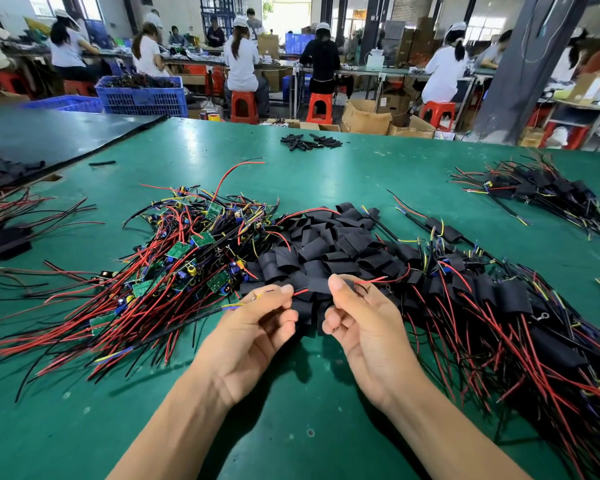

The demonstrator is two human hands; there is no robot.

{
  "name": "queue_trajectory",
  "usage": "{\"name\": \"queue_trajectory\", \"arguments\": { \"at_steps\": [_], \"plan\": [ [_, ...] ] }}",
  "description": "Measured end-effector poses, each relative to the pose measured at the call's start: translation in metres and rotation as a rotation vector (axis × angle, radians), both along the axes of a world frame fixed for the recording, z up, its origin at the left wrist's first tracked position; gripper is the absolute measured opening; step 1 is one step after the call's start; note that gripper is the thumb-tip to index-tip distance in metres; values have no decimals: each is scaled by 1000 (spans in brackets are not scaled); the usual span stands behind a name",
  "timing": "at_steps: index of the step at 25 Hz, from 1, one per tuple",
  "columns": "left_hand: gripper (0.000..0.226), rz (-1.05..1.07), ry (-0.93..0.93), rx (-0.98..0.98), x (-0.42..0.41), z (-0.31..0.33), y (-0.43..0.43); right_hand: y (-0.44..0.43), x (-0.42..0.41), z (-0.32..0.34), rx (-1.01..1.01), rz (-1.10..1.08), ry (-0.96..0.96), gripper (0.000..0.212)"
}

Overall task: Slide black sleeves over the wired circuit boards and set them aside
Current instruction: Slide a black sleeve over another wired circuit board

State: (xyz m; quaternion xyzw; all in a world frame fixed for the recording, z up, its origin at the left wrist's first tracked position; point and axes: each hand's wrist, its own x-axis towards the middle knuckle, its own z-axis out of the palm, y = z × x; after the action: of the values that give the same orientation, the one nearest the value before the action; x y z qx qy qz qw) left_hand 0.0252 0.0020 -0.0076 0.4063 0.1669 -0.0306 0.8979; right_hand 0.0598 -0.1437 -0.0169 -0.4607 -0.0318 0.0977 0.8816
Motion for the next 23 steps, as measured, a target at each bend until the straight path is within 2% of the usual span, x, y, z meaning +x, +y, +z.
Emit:
{"name": "queue_trajectory", "arguments": {
  "at_steps": [2,5,7,11,14,17,21,23],
  "plan": [
    [24,-40,-3,-25,-2,2,-1,-1,1,2,85,29,50,37],
    [40,-95,0,-85,-3,6,3,-6,3,8,102,11,81,25],
    [45,-108,-10,-129,-3,7,6,-10,6,12,121,-13,126,27],
    [35,-99,-42,-2,-3,5,1,-12,7,14,239,27,236,37],
    [39,-65,-83,118,-5,2,-8,-6,2,10,279,99,241,34],
    [34,-41,-104,157,-6,-1,-12,-1,-1,6,183,107,146,28],
    [32,-60,-114,81,-6,-2,-10,-2,1,3,65,24,56,32],
    [18,-70,-118,58,-6,-2,-8,-3,2,2,47,0,51,36]
  ]
}}
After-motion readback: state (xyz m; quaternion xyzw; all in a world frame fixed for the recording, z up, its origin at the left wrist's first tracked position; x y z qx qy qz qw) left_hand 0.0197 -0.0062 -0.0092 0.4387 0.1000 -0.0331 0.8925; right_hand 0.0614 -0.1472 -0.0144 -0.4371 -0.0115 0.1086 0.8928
